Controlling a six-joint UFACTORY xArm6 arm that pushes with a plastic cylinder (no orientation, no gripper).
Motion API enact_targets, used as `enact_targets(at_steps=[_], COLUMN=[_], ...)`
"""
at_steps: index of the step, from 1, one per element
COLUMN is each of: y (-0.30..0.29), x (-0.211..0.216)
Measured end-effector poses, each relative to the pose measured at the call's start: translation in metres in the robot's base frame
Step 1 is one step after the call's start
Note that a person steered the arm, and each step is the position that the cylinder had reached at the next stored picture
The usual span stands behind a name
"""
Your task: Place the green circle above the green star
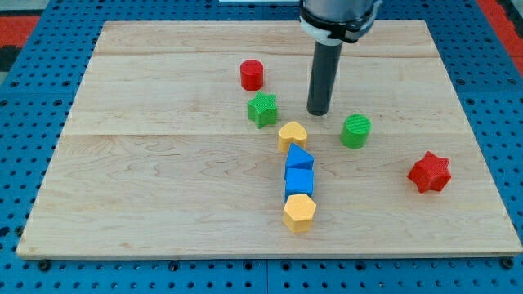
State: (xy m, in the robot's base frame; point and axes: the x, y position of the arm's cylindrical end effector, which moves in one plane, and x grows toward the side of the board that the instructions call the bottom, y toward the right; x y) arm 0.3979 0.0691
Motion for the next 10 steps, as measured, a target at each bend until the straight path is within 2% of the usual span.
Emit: enact_targets(at_steps=[1, 3, 5, 6, 7, 9, 10], y=[-0.044, -0.088, 0.098, 0.087, 0.048, 0.036, 0.046], x=[0.000, -0.004, -0.012, 0.062, 0.069, -0.011, -0.015])
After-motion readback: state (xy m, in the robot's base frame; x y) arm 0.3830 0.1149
